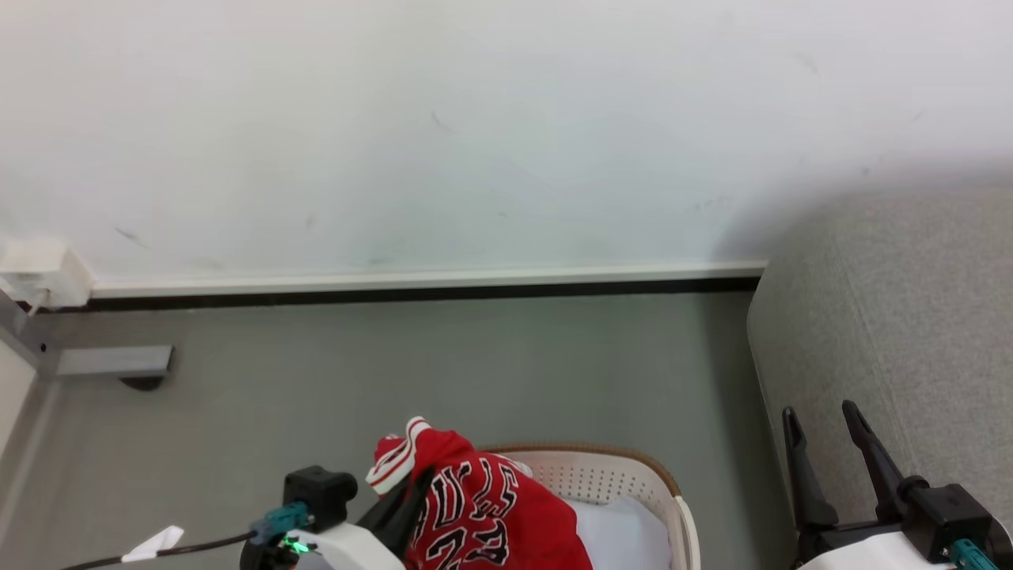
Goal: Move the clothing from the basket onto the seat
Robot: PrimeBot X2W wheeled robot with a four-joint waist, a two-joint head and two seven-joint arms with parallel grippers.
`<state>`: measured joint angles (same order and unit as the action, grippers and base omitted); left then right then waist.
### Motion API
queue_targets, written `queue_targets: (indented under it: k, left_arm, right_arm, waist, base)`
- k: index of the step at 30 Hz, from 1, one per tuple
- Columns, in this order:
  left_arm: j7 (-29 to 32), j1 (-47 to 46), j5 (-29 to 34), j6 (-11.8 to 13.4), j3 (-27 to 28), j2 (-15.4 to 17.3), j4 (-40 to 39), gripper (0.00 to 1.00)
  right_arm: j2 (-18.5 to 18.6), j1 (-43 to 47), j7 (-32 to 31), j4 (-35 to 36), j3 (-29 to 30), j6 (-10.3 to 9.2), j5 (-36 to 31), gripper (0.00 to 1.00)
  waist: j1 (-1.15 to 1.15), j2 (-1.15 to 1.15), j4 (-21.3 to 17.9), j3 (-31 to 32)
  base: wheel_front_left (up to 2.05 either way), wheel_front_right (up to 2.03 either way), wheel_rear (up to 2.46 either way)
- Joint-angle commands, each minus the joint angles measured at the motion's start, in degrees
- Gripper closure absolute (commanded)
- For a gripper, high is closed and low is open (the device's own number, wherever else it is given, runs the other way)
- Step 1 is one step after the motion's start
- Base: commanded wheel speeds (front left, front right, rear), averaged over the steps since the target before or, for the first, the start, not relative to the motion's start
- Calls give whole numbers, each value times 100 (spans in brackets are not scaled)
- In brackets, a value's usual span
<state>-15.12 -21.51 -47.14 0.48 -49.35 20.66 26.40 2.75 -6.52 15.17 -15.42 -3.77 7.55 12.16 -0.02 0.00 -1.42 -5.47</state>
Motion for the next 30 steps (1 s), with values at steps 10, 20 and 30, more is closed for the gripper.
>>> queue_targets:
  k: [10,20,30]
  left_arm:
    - [-5,765,688,653,775,528,-2006,100]
    - [194,817,964,877,851,987,-3185,100]
    - [586,516,1085,662,580,1083,-3520,100]
  right_arm:
    - [23,257,-2,27,-117,-12,-73,0]
    - [129,-18,-2,216,-1240,-12,-7,0]
    - [1204,-972,-3,172,-3575,-12,762,0]
  waist:
    - [2,0,64,515]
    - [2,0,32,680]
    - [2,0,14,700]
  base:
    - [0,0,0]
    - [0,0,0]
    - [0,0,0]
